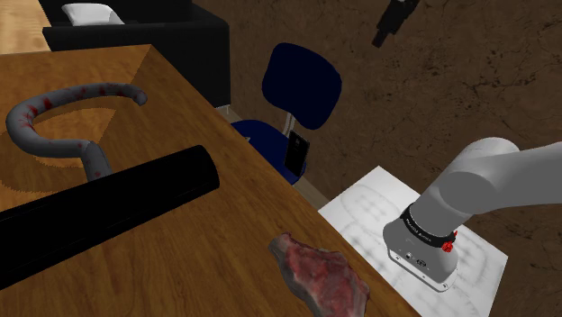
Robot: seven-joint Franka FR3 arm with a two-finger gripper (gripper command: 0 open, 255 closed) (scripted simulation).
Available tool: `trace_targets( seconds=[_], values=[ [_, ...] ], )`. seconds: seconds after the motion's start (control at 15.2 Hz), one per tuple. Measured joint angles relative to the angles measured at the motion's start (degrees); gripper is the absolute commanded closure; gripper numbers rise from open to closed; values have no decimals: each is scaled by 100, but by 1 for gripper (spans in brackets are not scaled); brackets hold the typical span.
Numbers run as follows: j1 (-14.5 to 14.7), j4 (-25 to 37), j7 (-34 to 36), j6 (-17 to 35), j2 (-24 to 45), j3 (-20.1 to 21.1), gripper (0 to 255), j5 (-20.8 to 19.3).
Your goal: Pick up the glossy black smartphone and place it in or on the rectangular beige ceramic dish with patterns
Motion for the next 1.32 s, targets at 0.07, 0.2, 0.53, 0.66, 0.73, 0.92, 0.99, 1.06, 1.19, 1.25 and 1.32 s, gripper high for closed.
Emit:
trace_targets(
  seconds=[0.07,0.2,0.53,0.66,0.73,0.92,0.99,1.06,1.19,1.25,1.32],
  values=[
    [0,0,0,0,0,0,0,0],
    [24,-191,137,121,-19,73,0,81],
    [119,-816,640,631,42,346,0,401],
    [172,-1067,865,881,107,483,0,551],
    [214,-1222,996,997,98,571,0,640],
    [298,-1531,1309,1393,272,776,0,866],
    [329,-1599,1422,1523,358,857,0,945],
    [361,-1690,1524,1650,417,927,0,1023],
    [415,-1846,1734,1990,648,1088,0,1174],
    [452,-1919,1847,2145,749,1175,0,1256],
    [462,-1963,1938,2339,920,1249,0,1317]
  ],
)
